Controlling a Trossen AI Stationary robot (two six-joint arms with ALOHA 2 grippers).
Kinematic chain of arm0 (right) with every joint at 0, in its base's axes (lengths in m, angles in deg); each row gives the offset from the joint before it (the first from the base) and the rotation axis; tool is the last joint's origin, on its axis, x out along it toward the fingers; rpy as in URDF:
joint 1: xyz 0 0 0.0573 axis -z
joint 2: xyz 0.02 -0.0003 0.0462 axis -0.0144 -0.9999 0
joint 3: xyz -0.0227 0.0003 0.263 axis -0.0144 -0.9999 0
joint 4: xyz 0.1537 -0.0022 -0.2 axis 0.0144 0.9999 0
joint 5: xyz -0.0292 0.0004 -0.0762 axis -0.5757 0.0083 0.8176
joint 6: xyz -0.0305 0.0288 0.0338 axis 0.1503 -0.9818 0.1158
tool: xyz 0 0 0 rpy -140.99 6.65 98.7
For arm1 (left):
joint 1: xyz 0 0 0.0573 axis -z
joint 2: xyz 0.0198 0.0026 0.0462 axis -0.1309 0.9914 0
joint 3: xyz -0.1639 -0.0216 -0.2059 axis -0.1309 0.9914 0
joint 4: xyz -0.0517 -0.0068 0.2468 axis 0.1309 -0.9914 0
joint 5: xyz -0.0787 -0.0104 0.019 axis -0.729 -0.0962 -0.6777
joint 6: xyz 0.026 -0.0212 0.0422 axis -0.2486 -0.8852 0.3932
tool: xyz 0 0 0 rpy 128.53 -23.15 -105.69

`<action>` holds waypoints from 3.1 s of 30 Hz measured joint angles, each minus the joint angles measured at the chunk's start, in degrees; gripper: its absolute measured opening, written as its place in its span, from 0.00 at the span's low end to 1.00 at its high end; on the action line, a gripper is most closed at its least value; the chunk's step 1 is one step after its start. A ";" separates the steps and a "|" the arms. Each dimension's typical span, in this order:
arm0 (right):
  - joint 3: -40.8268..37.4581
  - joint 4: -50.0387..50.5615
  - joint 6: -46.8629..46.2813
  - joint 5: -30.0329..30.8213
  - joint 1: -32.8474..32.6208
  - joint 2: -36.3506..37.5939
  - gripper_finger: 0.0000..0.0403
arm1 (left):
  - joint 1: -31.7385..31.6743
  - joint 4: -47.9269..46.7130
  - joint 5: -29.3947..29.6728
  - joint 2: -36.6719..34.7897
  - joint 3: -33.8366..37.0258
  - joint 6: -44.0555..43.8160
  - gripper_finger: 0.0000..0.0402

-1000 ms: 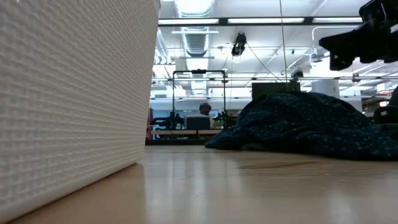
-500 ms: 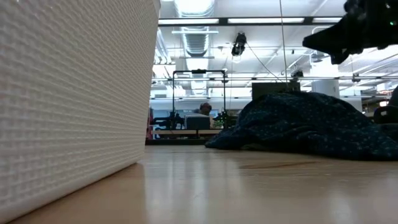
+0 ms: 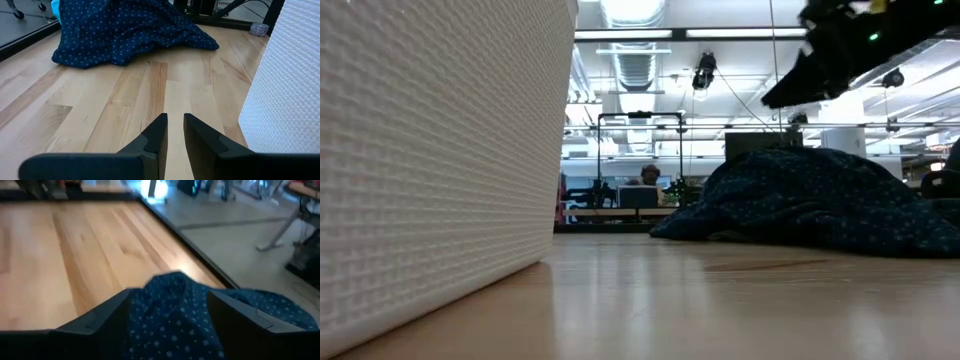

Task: Sort clothes
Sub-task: Put the dark blue polo shirt into the white laundry bin

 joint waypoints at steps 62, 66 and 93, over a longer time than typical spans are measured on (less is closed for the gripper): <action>47.98 25.51 9.63 -3.23 9.67 -21.97 0.01 | 0.00 5.45 0.23 0.02 -0.02 0.98 0.12; 54.06 25.31 12.12 -3.23 8.82 -23.61 0.01 | -0.02 6.04 1.50 0.02 -0.01 1.05 0.12; 101.64 25.83 24.38 -10.00 3.92 -45.37 0.01 | 0.00 14.88 7.56 0.02 0.00 1.97 0.41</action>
